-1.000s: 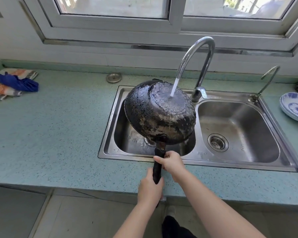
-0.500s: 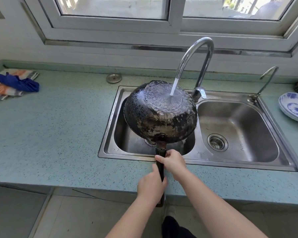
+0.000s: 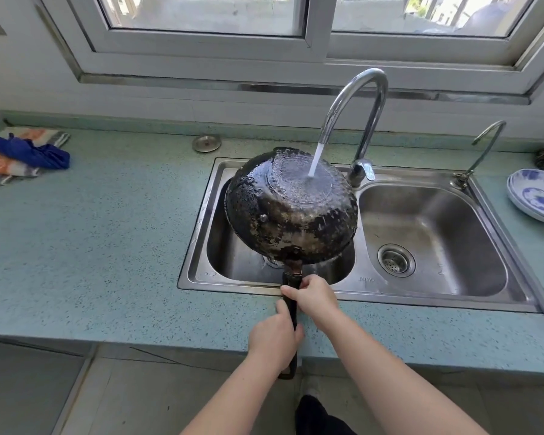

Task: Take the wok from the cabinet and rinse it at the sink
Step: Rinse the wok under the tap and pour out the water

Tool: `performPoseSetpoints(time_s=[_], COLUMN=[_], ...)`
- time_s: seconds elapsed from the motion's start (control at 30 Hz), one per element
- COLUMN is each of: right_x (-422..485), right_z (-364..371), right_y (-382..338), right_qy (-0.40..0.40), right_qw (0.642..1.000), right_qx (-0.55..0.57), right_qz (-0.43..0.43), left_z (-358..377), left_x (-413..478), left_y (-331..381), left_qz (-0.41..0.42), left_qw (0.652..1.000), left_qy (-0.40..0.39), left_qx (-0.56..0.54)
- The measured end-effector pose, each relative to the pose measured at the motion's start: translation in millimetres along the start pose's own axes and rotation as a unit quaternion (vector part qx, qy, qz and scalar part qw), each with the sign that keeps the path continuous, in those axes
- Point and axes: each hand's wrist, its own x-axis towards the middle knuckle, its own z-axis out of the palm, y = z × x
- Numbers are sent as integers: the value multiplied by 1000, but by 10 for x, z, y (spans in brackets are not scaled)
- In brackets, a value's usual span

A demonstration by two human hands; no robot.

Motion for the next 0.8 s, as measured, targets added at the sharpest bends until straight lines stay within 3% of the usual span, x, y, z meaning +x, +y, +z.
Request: performPoseSetpoints(time_s=[0.8], right_x=[-39], right_z=[27], right_y=[-90], right_qy=[17], right_qw=[999], right_qx=[-52], right_qz=[2], left_z=[-7], left_x=[-4], left_y=[-42], left_qz=[-4], left_qw=[999], left_qy=[-9], left_qx=[-46])
